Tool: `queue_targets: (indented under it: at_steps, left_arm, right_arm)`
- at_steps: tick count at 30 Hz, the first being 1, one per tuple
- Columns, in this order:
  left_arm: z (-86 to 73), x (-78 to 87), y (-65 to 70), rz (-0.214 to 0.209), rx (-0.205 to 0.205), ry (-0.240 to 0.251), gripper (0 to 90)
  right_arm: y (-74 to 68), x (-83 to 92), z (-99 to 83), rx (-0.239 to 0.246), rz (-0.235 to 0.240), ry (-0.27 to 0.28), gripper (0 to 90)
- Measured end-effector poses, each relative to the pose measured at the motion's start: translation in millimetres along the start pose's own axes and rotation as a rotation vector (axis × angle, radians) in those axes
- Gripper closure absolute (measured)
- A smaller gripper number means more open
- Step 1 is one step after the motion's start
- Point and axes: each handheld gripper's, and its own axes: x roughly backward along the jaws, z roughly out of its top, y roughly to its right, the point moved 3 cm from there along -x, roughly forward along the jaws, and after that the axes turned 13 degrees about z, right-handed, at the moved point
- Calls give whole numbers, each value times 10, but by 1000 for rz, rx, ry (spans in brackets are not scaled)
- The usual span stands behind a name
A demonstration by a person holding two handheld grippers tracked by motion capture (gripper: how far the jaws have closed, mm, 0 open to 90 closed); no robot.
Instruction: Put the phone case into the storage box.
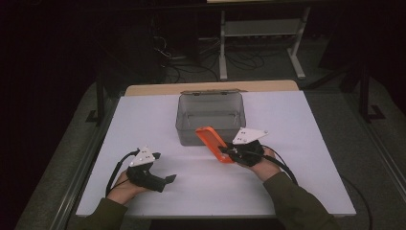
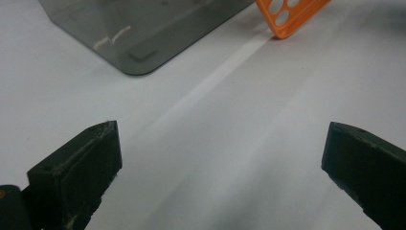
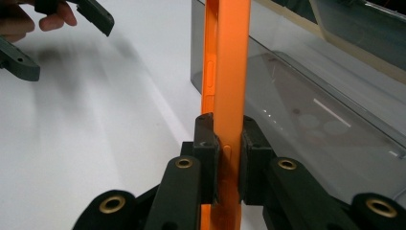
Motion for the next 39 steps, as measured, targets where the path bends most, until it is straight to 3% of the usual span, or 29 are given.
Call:
queue_targets:
  at_steps: [15, 39]
  left_arm:
    - [3, -1, 14, -1, -5, 2, 0]
    - [-20, -17, -8, 9, -8, 31, 0]
  right_arm:
    - [10, 111, 72, -20, 15, 29, 794]
    - [51, 261, 208, -64, 40, 7, 793]
